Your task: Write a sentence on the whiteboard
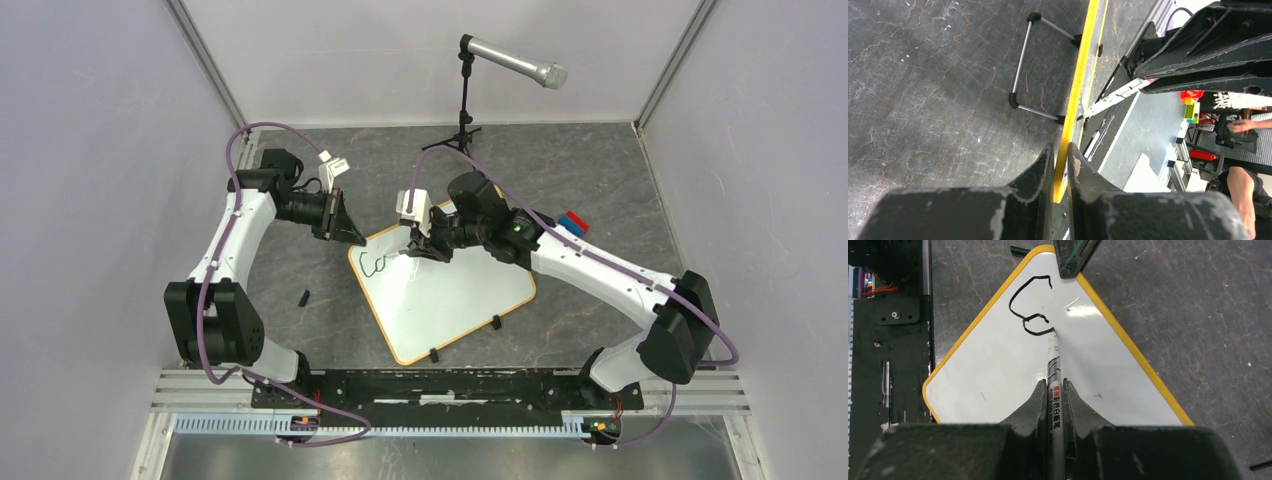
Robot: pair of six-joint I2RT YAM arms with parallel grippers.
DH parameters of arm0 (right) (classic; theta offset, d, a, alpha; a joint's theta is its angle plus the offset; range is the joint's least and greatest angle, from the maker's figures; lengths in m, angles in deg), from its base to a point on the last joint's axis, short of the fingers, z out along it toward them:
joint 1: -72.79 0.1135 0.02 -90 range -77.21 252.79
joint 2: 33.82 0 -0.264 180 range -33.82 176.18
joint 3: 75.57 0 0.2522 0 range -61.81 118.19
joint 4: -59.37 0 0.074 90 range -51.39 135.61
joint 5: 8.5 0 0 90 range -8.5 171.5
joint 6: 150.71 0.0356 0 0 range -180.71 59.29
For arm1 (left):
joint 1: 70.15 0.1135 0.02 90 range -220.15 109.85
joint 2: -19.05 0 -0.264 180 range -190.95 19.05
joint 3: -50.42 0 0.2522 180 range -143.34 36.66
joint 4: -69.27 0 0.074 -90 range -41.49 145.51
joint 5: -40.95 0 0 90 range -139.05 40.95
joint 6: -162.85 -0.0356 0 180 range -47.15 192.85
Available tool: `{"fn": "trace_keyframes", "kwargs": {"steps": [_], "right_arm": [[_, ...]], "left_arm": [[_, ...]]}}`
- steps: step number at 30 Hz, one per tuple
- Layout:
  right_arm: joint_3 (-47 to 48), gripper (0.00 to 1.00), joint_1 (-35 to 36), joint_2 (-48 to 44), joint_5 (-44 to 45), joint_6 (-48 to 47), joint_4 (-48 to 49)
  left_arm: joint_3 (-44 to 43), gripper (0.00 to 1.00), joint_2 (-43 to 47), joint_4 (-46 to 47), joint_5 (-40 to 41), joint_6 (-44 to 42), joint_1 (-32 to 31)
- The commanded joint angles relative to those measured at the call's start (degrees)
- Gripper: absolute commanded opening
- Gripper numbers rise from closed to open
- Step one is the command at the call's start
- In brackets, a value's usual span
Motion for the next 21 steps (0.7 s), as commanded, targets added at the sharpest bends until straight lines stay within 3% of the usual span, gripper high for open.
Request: {"fn": "trace_keyframes", "kwargs": {"steps": [1, 21], "right_arm": [[3.52, 0.0, -0.56, 1.31, 1.51, 0.24, 0.67], [3.83, 0.0, 1.25, 1.27, -1.79, -0.68, -1.03]], "left_arm": [[-0.85, 0.02, 1.31, -0.02, 2.37, -1.77, -0.23], [-0.89, 0.03, 1.4, -0.05, 3.2, -1.69, -0.32]]}}
